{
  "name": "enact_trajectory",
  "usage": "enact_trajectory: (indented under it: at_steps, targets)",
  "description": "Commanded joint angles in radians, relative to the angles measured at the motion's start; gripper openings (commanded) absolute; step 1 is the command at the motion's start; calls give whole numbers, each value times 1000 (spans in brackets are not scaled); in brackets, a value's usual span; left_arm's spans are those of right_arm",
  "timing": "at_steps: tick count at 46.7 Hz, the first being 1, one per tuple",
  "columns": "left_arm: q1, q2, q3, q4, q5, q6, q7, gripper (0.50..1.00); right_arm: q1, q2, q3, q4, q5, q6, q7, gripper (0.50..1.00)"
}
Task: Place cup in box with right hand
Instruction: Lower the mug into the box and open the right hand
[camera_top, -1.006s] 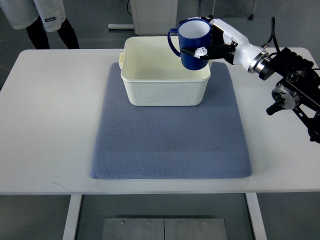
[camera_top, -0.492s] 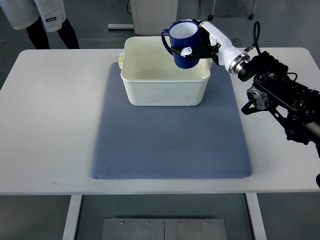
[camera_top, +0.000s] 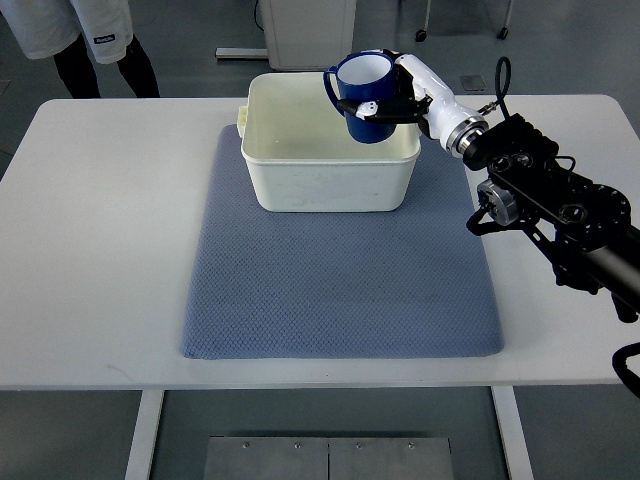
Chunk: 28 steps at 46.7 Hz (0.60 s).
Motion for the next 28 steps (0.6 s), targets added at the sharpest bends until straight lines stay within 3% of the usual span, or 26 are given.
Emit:
enact_trajectory:
  at_steps: [1,14,20,28]
  targets:
    - [0,0,0,0,0,0,0,1000,0,0,0,-3,0,-1,0,500]
    - [0,0,0,0,0,0,0,1000,-4,6,0,-3,2,-3,4,500]
    - [0,0,0,0,0,0,0,1000,-7,20,0,-3,2,-3,4,855]
    - [0,0,0,-1,0,0,0,1000,-10,31,2,-1,3,-3,7,962]
